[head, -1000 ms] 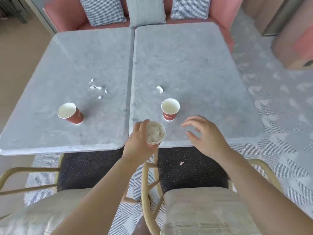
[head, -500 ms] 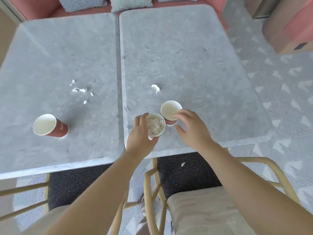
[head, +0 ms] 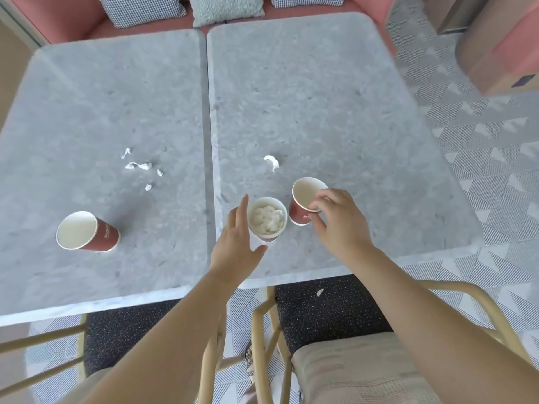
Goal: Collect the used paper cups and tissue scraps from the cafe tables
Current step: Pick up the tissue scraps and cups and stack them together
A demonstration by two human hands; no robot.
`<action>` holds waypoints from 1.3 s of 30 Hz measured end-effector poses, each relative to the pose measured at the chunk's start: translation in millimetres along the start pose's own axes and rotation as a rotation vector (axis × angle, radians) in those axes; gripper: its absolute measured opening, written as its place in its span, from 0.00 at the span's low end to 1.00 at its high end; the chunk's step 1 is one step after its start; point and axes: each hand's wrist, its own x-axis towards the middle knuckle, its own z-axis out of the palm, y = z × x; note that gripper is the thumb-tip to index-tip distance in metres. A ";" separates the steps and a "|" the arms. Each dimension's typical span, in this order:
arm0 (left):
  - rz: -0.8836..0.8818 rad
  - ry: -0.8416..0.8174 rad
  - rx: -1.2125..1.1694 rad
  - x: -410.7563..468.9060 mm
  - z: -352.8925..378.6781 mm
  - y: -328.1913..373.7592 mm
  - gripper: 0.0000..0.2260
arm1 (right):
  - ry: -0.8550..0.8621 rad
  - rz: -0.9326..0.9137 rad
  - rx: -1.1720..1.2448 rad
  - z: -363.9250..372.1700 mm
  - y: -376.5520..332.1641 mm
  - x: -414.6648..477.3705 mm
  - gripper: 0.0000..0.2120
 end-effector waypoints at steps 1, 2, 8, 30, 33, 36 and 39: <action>0.000 -0.003 0.004 -1.1 -2.3 -1.7 0.46 | 0.024 -0.012 -0.001 -3.2 -4.2 0.3 0.03; 0.004 -0.005 0.012 -2.2 -5.0 -3.5 0.46 | 0.047 -0.029 0.000 -6.5 -9.2 1.4 0.03; -0.021 0.058 0.007 -15.3 -34.4 -25.3 0.37 | 0.198 -0.177 0.045 -22.0 -55.5 15.2 0.04; -0.240 0.036 0.502 -37.7 -170.4 -205.4 0.10 | -0.059 -0.364 0.143 83.6 -198.0 4.3 0.04; -0.208 0.070 0.465 -34.3 -173.6 -196.4 0.08 | -0.106 -0.342 0.133 93.8 -196.1 -2.7 0.03; -0.042 0.205 0.424 -40.5 -178.8 -175.4 0.06 | -0.198 -0.317 0.085 108.6 -194.5 -8.8 0.04; 0.114 0.280 0.366 -53.6 -182.7 -148.5 0.05 | -0.242 -0.289 0.007 120.8 -190.6 -9.1 0.06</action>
